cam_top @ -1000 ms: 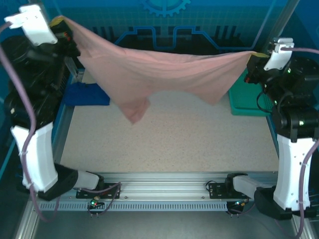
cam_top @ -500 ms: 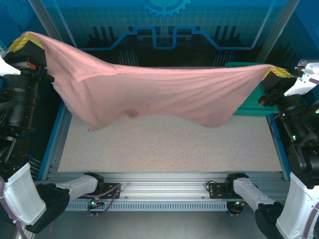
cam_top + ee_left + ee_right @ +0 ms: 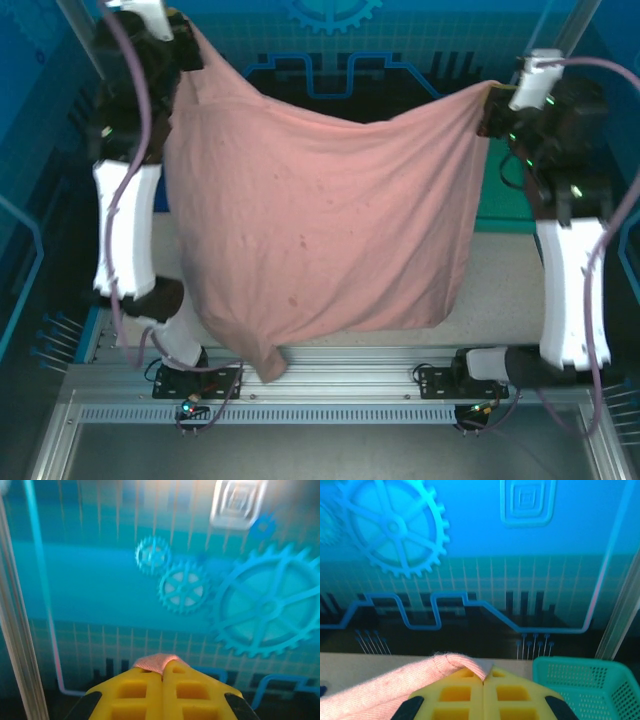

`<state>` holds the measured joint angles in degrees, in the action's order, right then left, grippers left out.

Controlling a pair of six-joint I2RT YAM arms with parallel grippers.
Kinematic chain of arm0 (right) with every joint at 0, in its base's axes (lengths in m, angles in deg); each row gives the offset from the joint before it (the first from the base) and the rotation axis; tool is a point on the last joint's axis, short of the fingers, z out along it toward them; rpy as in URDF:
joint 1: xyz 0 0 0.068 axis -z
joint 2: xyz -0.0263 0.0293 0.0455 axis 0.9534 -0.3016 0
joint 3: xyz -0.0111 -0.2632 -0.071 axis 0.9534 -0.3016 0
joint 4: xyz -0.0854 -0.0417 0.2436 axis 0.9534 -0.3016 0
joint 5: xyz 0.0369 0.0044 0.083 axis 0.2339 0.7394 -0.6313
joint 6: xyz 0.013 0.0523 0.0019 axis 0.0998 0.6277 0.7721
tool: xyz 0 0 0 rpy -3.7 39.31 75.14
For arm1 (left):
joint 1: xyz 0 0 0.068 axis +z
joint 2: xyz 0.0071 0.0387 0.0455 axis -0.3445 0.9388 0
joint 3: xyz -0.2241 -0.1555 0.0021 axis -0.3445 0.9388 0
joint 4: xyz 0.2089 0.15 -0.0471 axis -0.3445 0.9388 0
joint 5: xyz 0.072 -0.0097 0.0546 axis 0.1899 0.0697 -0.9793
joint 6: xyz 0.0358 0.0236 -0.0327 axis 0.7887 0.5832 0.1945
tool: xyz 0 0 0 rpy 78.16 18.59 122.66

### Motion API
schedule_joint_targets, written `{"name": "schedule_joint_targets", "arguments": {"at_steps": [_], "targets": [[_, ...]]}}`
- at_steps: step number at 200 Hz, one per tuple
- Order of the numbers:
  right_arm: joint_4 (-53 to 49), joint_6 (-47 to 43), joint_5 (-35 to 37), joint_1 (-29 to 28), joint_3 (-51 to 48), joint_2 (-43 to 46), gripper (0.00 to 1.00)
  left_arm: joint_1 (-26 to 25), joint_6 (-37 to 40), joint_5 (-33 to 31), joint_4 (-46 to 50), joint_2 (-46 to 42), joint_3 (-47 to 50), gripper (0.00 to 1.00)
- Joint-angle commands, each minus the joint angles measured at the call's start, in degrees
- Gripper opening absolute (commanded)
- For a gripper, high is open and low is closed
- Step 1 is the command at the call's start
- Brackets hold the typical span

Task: Fold the inside-out t-shirt
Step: Turn over the T-shirt at the center of the table.

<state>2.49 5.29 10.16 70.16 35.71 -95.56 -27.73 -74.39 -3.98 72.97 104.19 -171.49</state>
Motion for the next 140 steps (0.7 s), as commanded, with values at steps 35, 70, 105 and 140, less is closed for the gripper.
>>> {"name": "schedule_joint_targets", "arguments": {"at_steps": [35,70,105,140], "targets": [[4.6,1.4,2.4,-1.0,18.3,-41.5,0.09,2.8,-2.9,4.1,-11.2,32.0,-7.1,0.04],[-10.1,3.7,1.6,-0.9,56.0,-71.6,0.32,3.0,-8.0,7.5,-17.0,48.9,-17.7,0.51],[-19.2,1.1,3.0,-4.3,50.7,-66.8,0.35,3.2,-14.2,10.2,-16.1,37.1,-1.9,0.73],[0.8,3.6,-3.0,-8.6,-2.2,-39.2,0.39,3.0,-25.8,16.4,-22.5,15.0,35.7,0.73]]}}
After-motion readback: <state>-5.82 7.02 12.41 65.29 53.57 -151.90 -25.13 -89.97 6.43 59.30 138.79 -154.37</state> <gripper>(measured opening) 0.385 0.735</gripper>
